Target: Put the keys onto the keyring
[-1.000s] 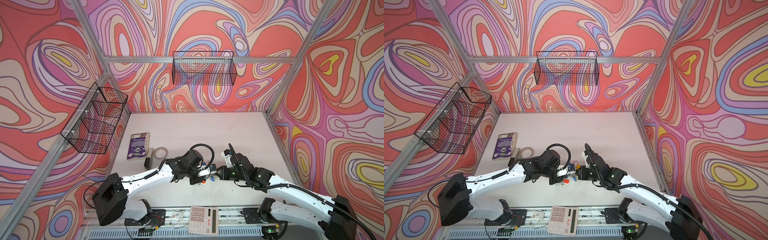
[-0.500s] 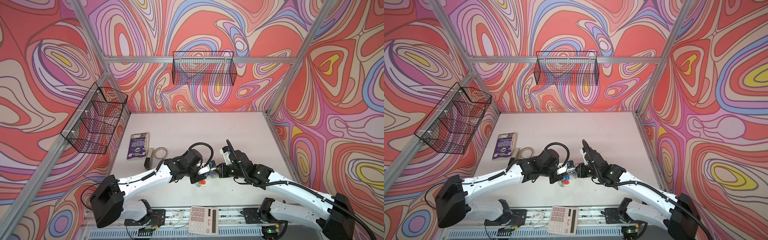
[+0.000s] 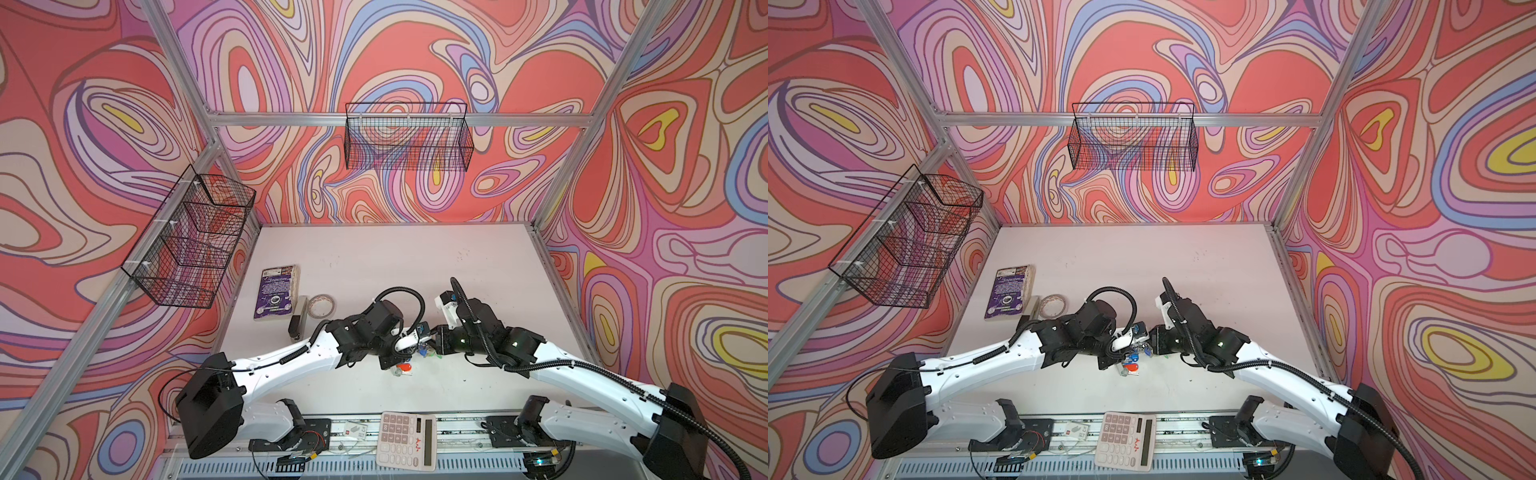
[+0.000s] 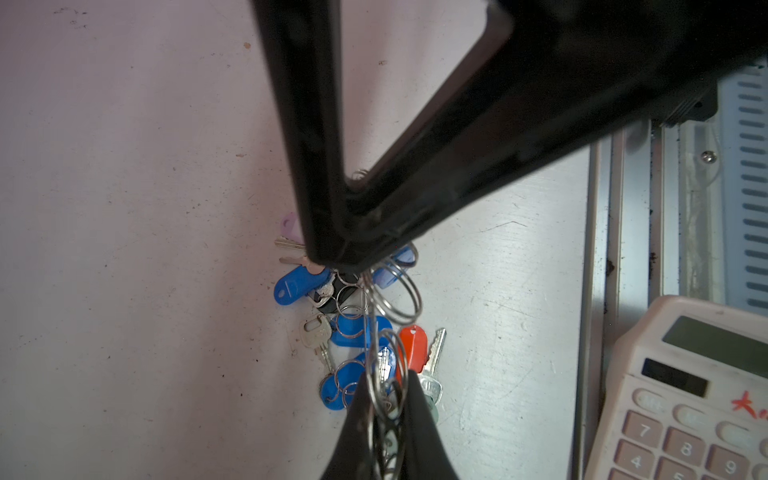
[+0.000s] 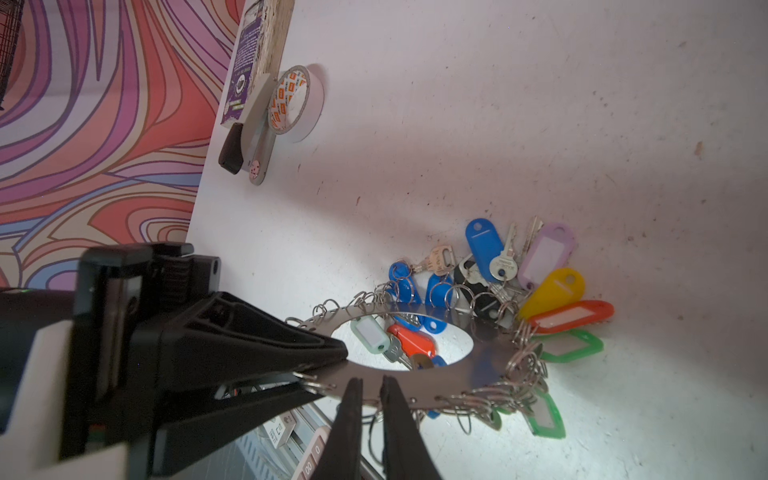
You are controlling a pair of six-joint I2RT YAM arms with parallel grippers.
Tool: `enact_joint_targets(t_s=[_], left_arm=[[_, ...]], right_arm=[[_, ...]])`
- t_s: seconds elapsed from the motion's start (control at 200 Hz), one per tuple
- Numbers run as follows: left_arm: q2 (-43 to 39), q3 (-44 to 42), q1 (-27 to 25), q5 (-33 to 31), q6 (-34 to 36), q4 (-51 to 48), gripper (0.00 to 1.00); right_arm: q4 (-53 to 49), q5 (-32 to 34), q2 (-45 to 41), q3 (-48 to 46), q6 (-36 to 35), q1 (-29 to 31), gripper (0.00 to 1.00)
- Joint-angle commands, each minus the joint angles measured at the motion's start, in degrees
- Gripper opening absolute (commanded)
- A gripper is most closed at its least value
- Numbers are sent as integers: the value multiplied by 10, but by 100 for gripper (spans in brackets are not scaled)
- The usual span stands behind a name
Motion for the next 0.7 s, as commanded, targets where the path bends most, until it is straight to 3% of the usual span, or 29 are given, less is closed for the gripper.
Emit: enact_joint_targets(t_s=[0.0,0.411,0.536,0.691], left_arm=[[-7,-10,-3,16,-10,12,0],[-20,-2,-2,39,-47,-6,0],[-26,14,1,43,-86,-26,0],[-30,47,14,43,-137,-57,0]], right_arm=[[-9,11,0,13,-1,4,12],[-5,106,-117,-27,-57,4,30],[72,119,-193,-90,-105,4,32],[206,130,-238,-167,-161,4,42]])
